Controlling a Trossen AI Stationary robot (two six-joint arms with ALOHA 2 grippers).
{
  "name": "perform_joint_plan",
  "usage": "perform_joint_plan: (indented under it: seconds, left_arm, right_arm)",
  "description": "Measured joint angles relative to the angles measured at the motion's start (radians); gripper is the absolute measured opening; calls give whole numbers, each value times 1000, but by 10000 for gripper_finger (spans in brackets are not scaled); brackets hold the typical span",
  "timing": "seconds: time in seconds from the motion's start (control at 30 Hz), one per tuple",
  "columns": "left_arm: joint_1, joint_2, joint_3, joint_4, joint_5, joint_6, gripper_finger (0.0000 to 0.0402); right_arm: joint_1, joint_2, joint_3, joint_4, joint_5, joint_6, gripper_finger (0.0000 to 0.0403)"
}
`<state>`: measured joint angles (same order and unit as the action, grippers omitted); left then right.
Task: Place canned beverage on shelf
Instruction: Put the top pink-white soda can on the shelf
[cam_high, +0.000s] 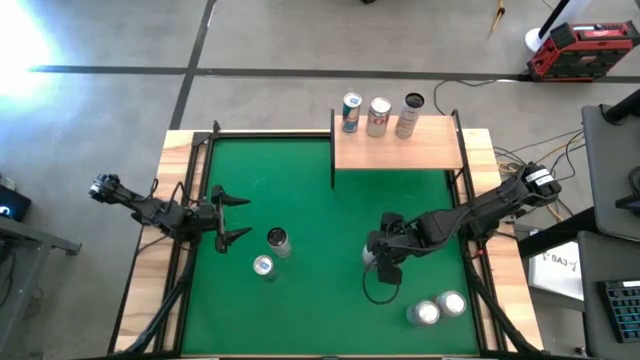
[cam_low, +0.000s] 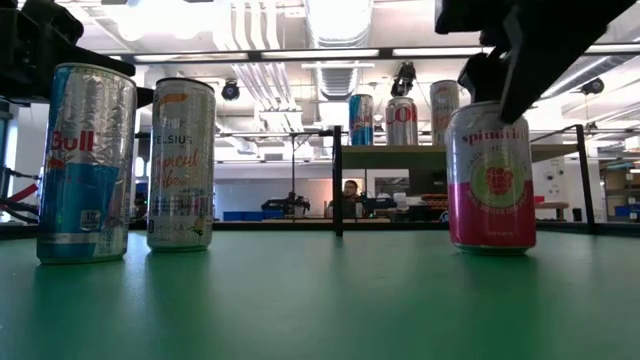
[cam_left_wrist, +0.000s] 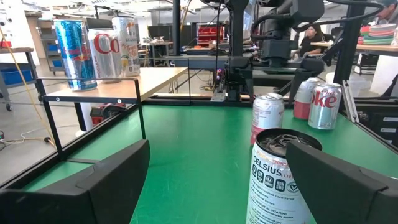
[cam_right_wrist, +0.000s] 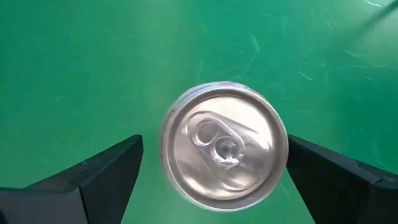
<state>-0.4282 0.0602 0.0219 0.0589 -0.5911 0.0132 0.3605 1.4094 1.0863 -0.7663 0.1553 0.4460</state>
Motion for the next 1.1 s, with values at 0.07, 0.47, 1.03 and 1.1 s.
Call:
perform_joint_plan:
  seconds: [0.07, 0.47, 1.03, 1.1]
  left_arm:
    - [0, 0, 0, 0, 0, 0, 361]
    - [0, 0, 0, 0, 0, 0, 361]
    - [0, 0, 0, 0, 0, 0, 361]
    - [0, 0, 0, 0, 0, 0, 361]
  right_arm:
    - [9, 0, 0, 5, -12, -29, 370]
    - [13, 0, 6, -7, 36, 123, 370]
    - [15, 0, 6, -37, -60, 527, 370]
    - [15, 0, 6, -37, -61, 610, 370]
